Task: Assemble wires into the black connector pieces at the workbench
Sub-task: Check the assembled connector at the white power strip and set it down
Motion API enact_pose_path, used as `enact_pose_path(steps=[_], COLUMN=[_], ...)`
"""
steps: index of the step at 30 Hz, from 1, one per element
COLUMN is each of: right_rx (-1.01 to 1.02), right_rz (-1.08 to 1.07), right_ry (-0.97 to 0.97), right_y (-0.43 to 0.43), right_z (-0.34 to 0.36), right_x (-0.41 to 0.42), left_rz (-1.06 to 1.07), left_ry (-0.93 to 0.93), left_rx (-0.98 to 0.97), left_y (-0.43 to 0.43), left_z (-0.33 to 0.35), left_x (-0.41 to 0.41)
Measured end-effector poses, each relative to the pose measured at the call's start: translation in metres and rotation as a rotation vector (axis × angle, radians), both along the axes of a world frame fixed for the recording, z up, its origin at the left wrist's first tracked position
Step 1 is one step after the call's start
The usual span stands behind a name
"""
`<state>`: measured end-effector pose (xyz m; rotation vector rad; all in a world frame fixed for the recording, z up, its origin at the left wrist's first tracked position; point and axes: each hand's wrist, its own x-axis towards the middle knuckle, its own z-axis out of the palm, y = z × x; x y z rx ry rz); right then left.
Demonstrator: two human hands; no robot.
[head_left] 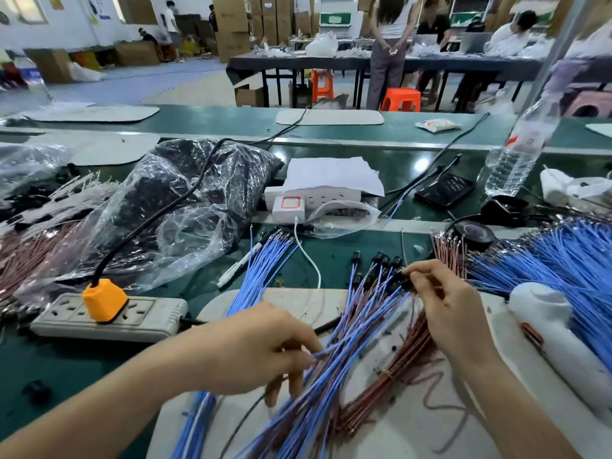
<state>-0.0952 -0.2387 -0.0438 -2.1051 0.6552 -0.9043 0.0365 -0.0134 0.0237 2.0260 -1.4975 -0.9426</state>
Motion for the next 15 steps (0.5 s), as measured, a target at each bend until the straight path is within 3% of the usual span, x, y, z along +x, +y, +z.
enact_pose_path(steps=[5, 9, 12, 15], right_rx=[0.177, 0.274, 0.362, 0.363], right_rz=[-0.065, -0.276, -0.388, -0.418], right_ry=[-0.177, -0.420, -0.579, -0.576], right_y=[-0.004, -0.015, -0.016, -0.014], right_z=[0.000, 0.007, 0.012, 0.010], right_x=[-0.001, -0.008, -0.010, -0.008], left_rz=[0.087, 0.134, 0.334, 0.445], left_ry=[-0.082, -0.360, -0.373, -0.347], left_rx=[-0.106, -0.193, -0.367, -0.502], left_y=[-0.009, -0.021, -0.035, -0.059], left_z=[-0.014, -0.032, -0.037, -0.032], left_x=[-0.001, 0.033, 0.068, 0.085])
